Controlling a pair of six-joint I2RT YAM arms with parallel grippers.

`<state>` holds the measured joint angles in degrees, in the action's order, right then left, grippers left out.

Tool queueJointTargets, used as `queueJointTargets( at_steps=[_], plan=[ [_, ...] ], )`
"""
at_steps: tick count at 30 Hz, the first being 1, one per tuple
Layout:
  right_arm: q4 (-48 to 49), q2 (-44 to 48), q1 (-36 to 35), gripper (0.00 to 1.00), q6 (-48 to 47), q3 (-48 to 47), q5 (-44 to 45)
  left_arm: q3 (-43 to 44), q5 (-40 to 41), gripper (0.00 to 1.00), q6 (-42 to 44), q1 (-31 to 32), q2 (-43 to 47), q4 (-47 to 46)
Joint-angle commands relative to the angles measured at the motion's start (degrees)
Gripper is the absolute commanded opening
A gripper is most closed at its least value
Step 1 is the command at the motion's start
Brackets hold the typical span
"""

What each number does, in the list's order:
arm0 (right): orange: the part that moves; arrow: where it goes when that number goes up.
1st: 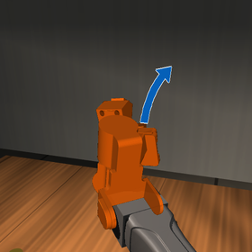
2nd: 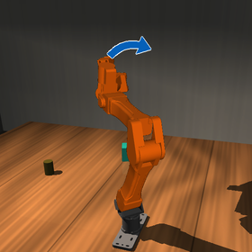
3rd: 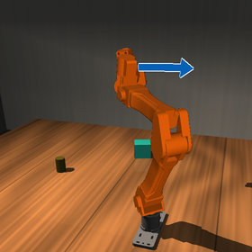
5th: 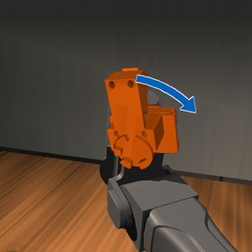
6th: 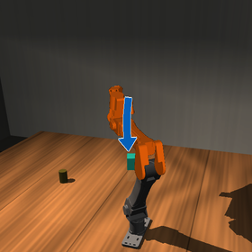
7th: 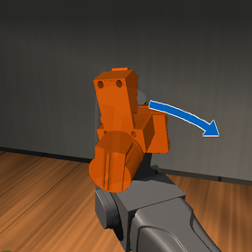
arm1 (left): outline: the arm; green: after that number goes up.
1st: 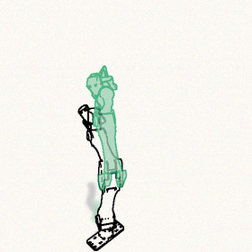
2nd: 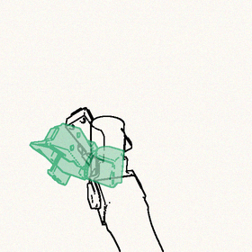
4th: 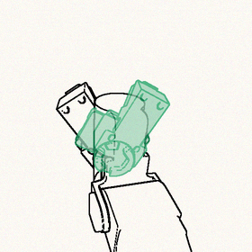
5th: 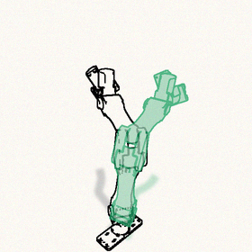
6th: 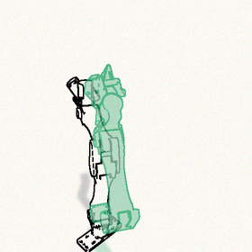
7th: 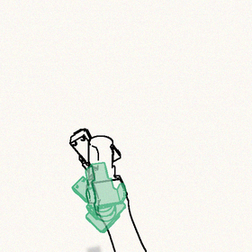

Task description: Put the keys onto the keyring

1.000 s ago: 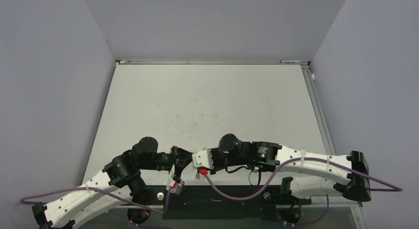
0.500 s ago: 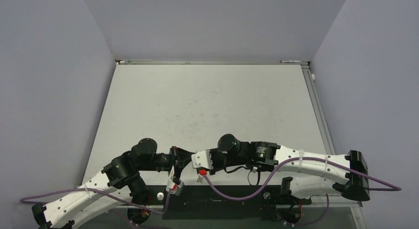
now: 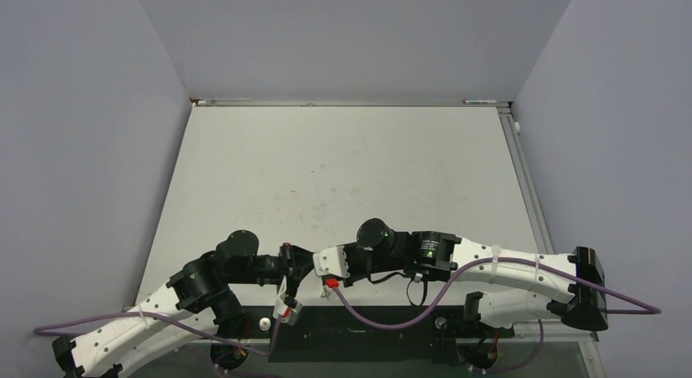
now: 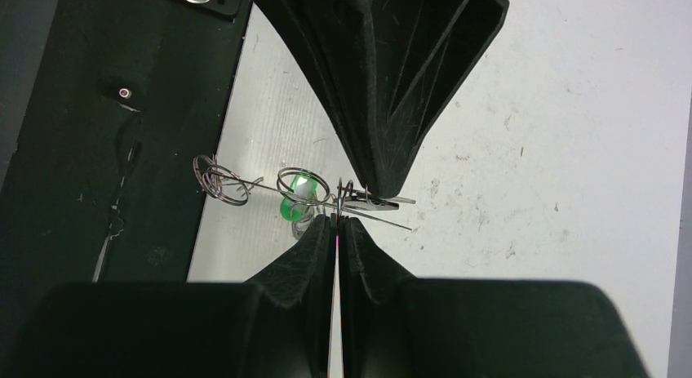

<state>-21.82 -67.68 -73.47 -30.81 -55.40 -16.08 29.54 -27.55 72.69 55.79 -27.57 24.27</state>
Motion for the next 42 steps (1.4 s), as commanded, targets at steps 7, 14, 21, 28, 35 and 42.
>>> queueJointTargets(
  at_steps=[7,14,21,28,35,42],
  plan=[
    [0.34,-1.8,0.57,0.05,-0.3,-3.69,-0.83,0.5,-0.94,0.0,1.23,0.47,1.02,0.44],
    [-0.11,-2.12,1.11,0.05,-0.65,-4.41,0.08,0.37,-1.6,0.0,1.0,0.62,1.26,0.94],
    [-0.38,-2.2,1.32,0.05,-1.08,-4.62,0.78,0.34,-0.71,0.0,0.79,0.91,0.48,1.42],
    [-0.98,-2.16,0.61,0.05,-1.53,-4.38,3.18,0.47,-0.4,0.0,-0.05,0.96,-0.74,0.92],
    [-3.21,-2.93,-0.59,0.05,-2.67,-5.01,4.71,1.07,-1.64,0.0,1.15,1.35,-1.57,1.45],
    [-2.62,-2.25,-1.05,0.05,-2.85,-4.81,5.09,1.92,-1.91,0.0,2.0,1.95,-3.15,2.18]
  ],
)
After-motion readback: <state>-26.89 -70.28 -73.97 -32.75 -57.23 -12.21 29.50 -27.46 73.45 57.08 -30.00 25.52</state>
